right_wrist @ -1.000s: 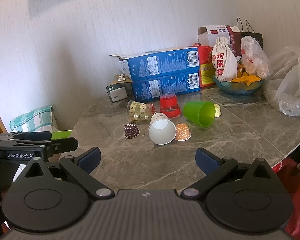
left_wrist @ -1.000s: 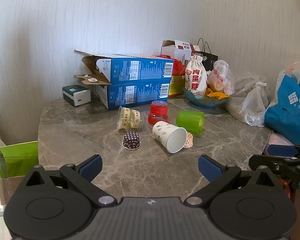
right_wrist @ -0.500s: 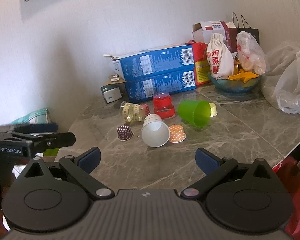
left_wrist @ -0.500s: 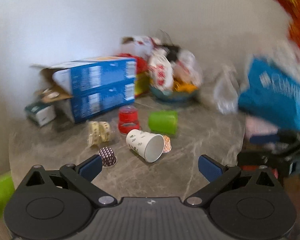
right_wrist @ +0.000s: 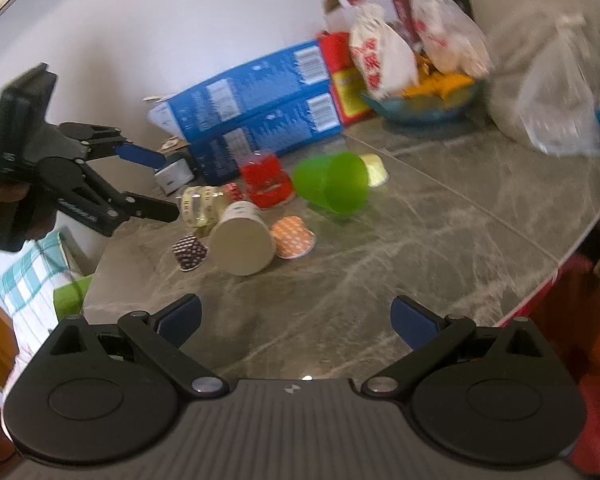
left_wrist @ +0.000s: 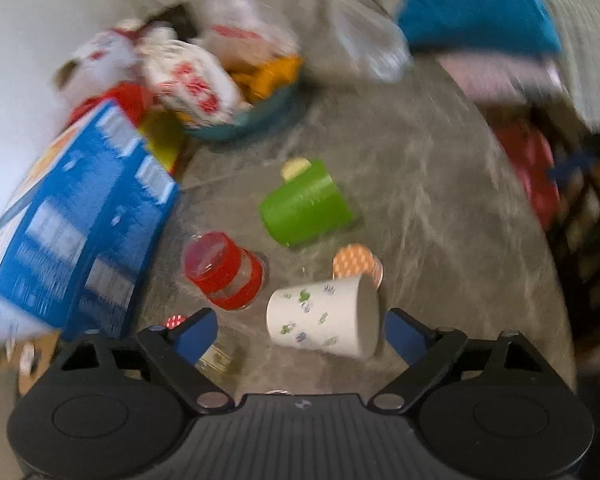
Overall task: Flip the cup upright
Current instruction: 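Reach the left gripper to the green cup lying on its side, then close the left gripper on the green cup and lift it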
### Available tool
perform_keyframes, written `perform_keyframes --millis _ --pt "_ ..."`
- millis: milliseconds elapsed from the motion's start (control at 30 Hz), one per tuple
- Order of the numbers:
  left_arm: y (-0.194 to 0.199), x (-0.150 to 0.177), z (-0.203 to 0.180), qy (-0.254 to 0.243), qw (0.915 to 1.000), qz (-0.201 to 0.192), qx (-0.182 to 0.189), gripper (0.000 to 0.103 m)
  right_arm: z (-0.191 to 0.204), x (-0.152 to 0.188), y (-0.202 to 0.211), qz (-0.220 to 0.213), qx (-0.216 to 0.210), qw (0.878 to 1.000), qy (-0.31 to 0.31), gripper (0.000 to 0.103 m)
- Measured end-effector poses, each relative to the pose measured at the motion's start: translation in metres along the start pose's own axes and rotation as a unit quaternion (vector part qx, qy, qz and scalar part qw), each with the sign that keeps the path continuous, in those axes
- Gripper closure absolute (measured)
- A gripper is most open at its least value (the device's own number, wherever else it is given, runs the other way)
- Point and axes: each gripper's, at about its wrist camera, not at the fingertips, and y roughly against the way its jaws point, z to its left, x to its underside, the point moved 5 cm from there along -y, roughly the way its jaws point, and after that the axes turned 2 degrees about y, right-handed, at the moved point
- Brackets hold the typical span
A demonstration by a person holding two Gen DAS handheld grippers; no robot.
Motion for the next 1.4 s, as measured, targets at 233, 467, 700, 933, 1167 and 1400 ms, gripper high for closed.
perform_keyframes --millis 233,467,700,933,1167,1400 --pt "-0.028 -0.011 -0.012 -0.156 0.9869 0.033 0.023 0.014 -0.008 -0.014 -0.022 0.019 -0.009 1.0 0.014 0.001" --pt "-0.043 -0.056 -0.001 -0.196 0.9794 0.019 0.046 0.015 -0.019 -0.024 -0.05 0.039 -0.023 0.999 0.002 0.001" --pt "-0.101 -0.099 0.005 -0.27 0.9607 0.033 0.057 0.019 -0.036 -0.03 -0.057 0.053 -0.015 0.998 -0.007 0.001" --pt "-0.141 -0.105 -0.007 -0.33 0.9389 0.062 0.078 0.026 -0.051 -0.034 -0.067 0.06 -0.008 0.998 -0.018 0.001" --pt "-0.165 -0.106 -0.019 -0.347 0.9307 0.083 0.081 0.027 -0.055 -0.032 -0.067 0.06 -0.016 0.998 -0.02 0.001" --pt "-0.166 -0.112 -0.011 -0.29 0.9494 0.078 0.091 0.031 -0.057 -0.029 -0.06 0.053 -0.024 0.998 -0.033 0.001"
